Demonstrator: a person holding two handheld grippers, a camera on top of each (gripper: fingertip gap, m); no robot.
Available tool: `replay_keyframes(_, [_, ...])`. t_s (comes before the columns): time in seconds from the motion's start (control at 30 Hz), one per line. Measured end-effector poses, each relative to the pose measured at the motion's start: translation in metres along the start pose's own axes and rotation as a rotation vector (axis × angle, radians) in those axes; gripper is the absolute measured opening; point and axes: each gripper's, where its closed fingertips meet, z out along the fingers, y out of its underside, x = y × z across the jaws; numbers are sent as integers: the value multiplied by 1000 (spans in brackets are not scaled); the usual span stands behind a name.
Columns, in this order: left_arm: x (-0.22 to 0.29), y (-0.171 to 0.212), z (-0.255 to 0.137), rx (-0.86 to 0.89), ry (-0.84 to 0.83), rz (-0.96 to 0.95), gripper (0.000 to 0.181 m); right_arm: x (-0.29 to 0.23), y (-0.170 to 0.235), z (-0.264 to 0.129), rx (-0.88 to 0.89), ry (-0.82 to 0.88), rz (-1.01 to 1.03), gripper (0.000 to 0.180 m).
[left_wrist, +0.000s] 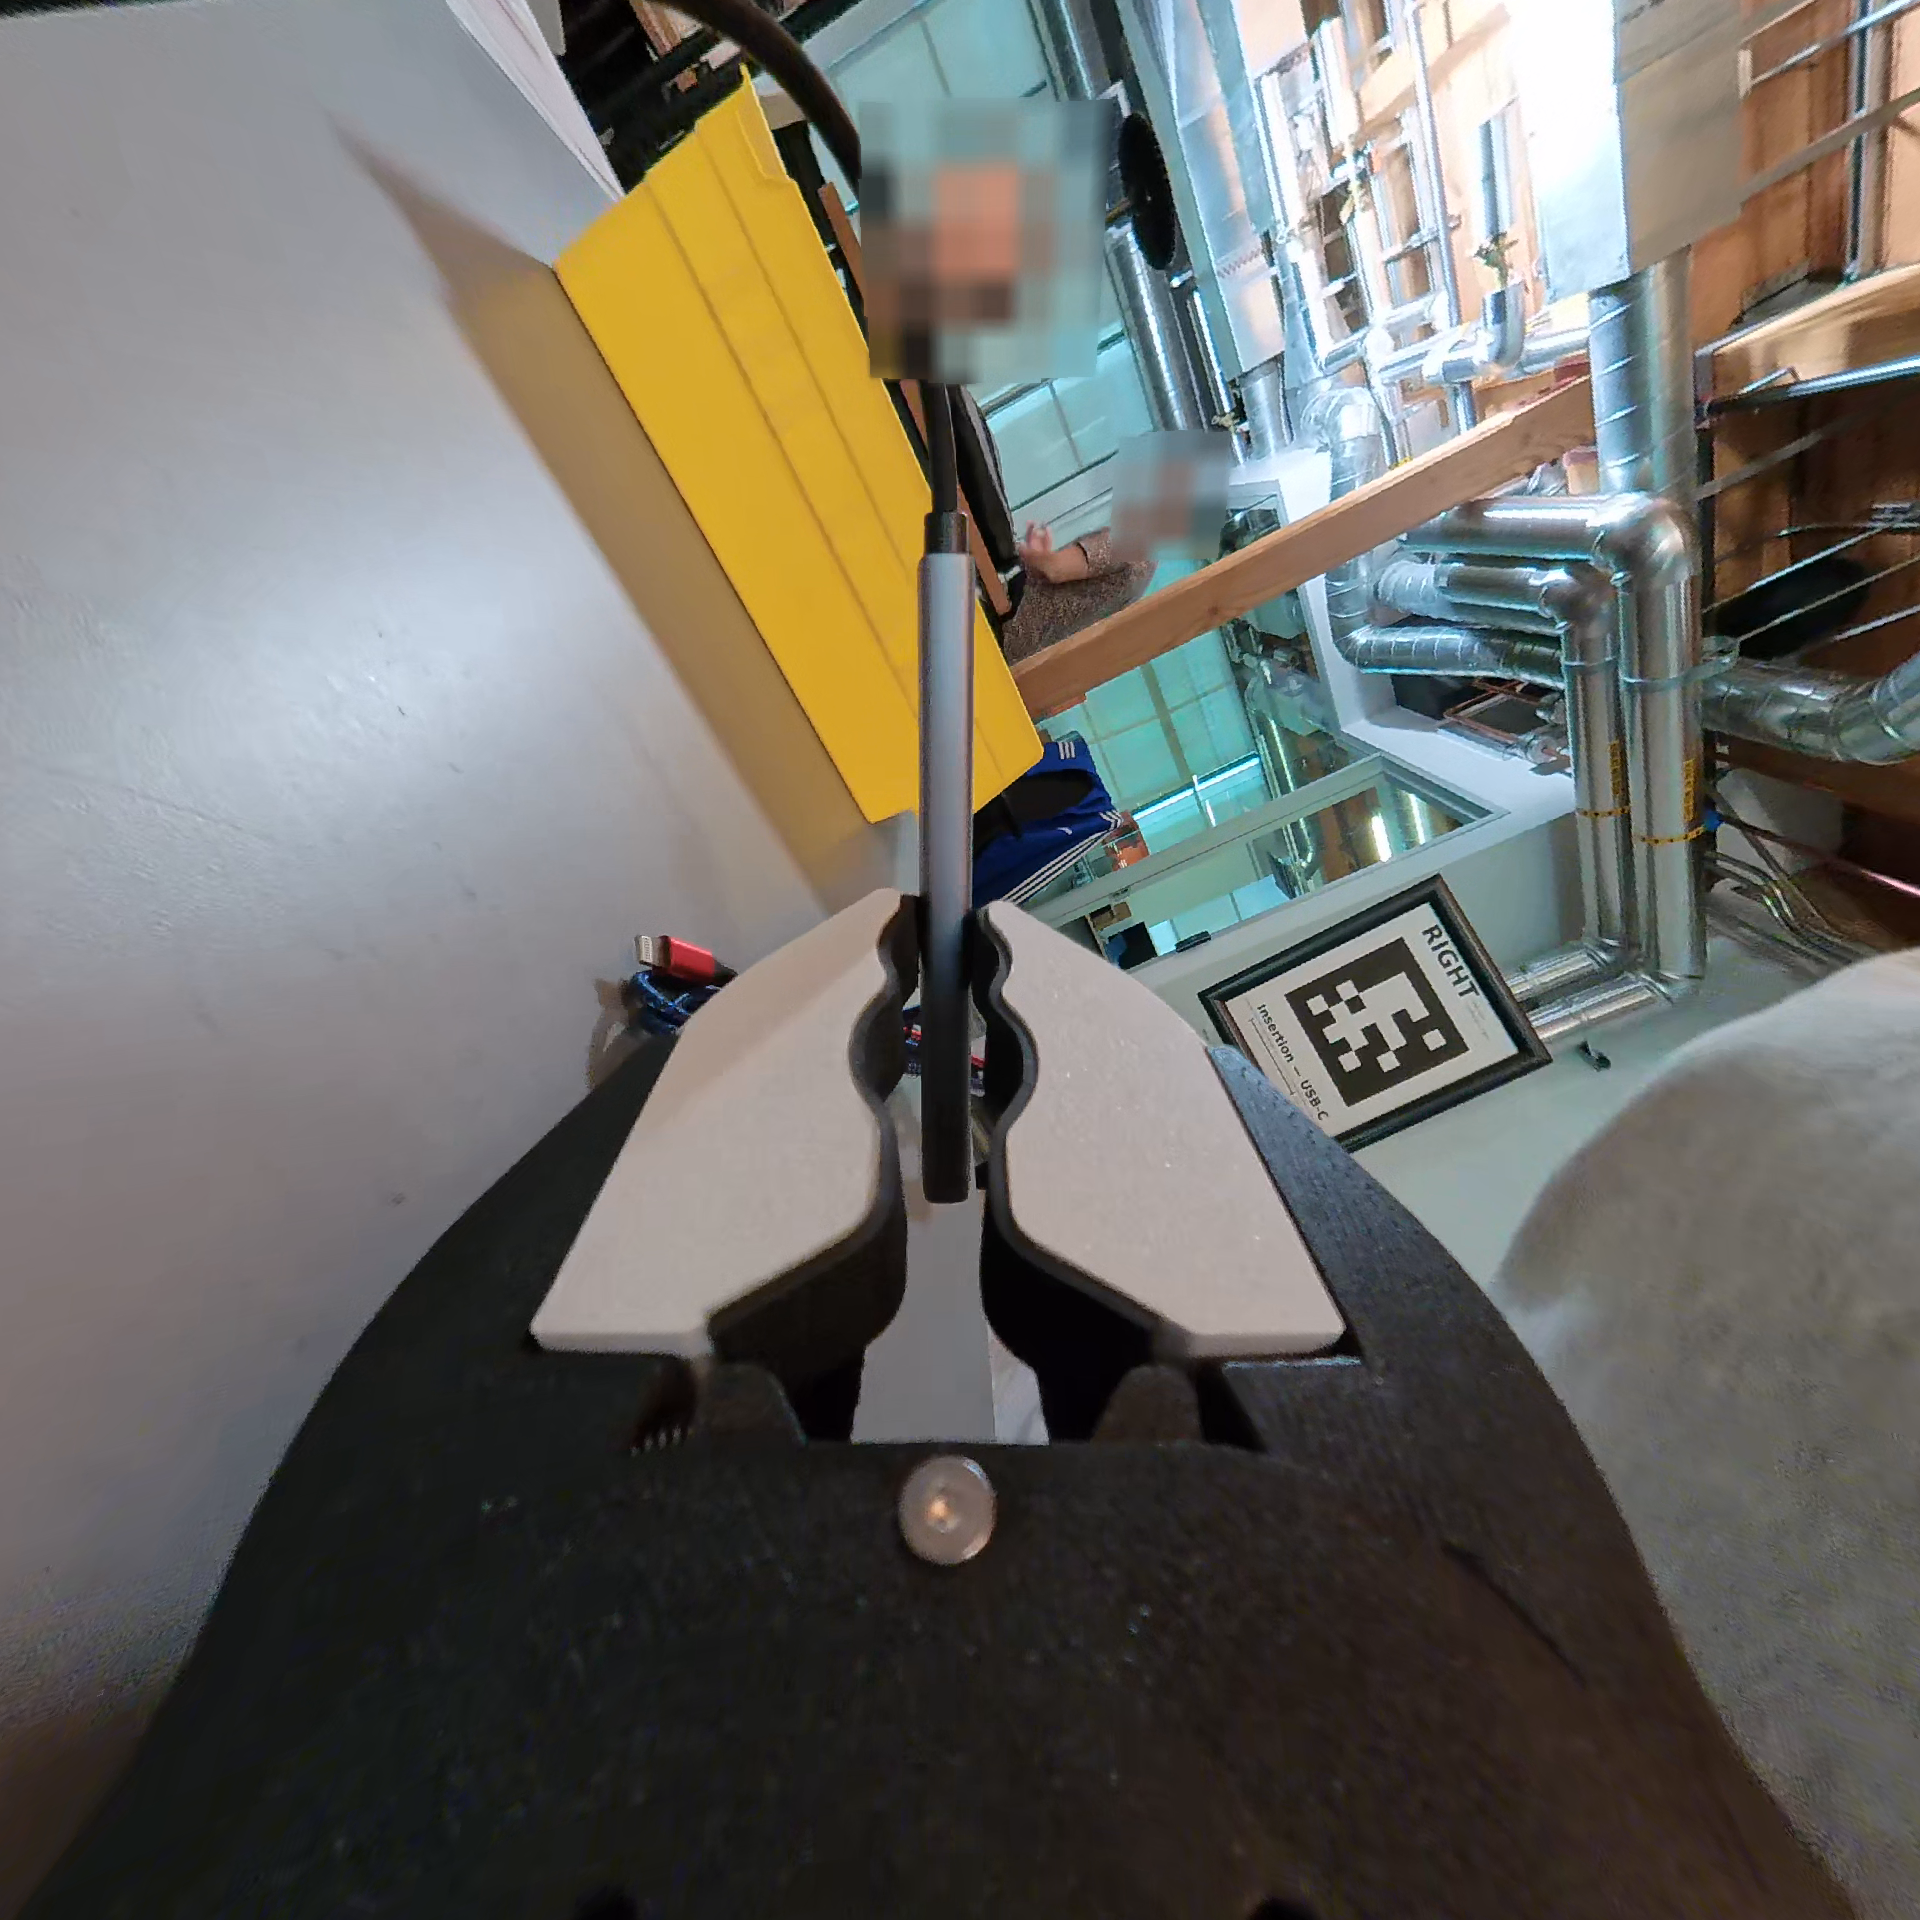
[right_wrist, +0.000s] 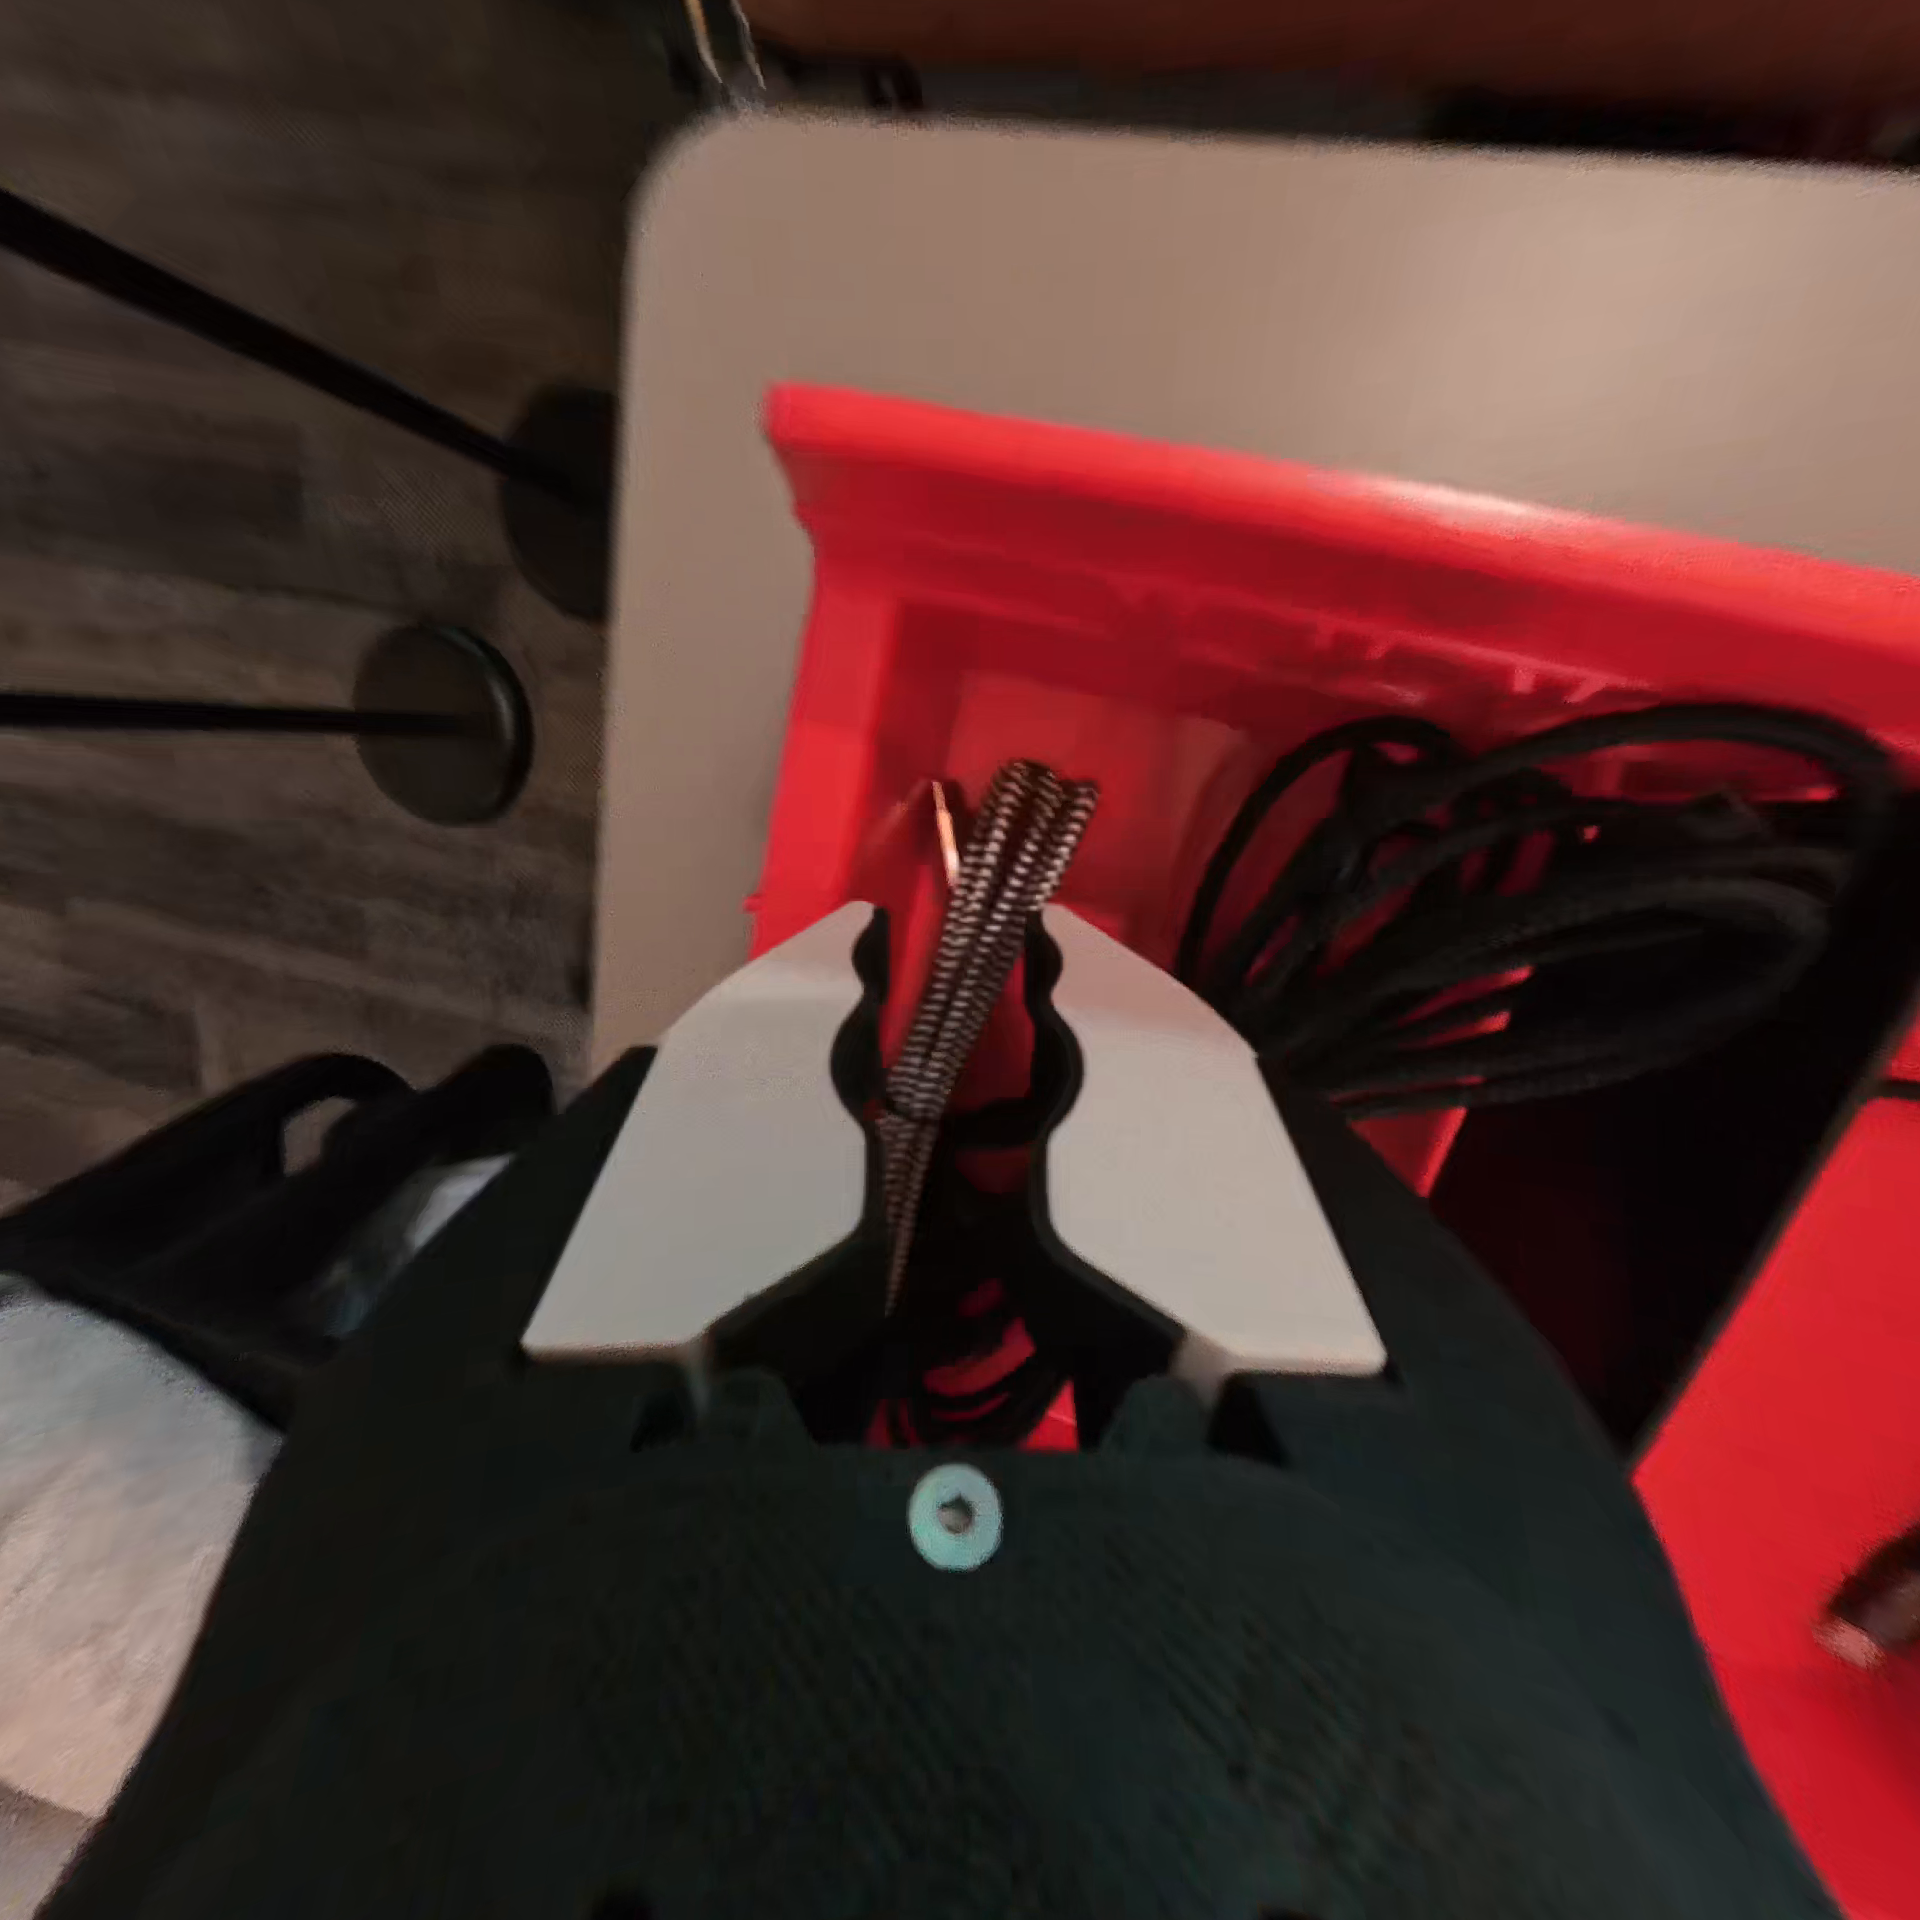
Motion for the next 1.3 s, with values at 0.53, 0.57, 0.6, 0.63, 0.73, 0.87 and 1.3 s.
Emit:
replay_keyframes(0.53, [-1,-1,0,9,6,-21,10,-37,11,-196,628,-219,20,6])
replay_keyframes(0.57, [-1,-1,0,10,6,-23,10,-36,25,-216,682,-241,55,6])
replay_keyframes(0.6, [-1,-1,0,11,5,-24,10,-33,42,-232,729,-255,97,6])
replay_keyframes(0.63, [-2,0,0,11,4,-26,10,-29,59,-247,775,-263,131,6])
replay_keyframes(0.73, [-3,1,1,12,0,-30,9,-19,120,-276,868,-250,225,6])
replay_keyframes(0.87, [-5,2,2,7,-4,-34,10,-10,199,-302,978,-205,356,6])
replay_keyframes(1.3, [-8,4,2,4,-13,-47,10,-17,402,-337,901,182,517,6])
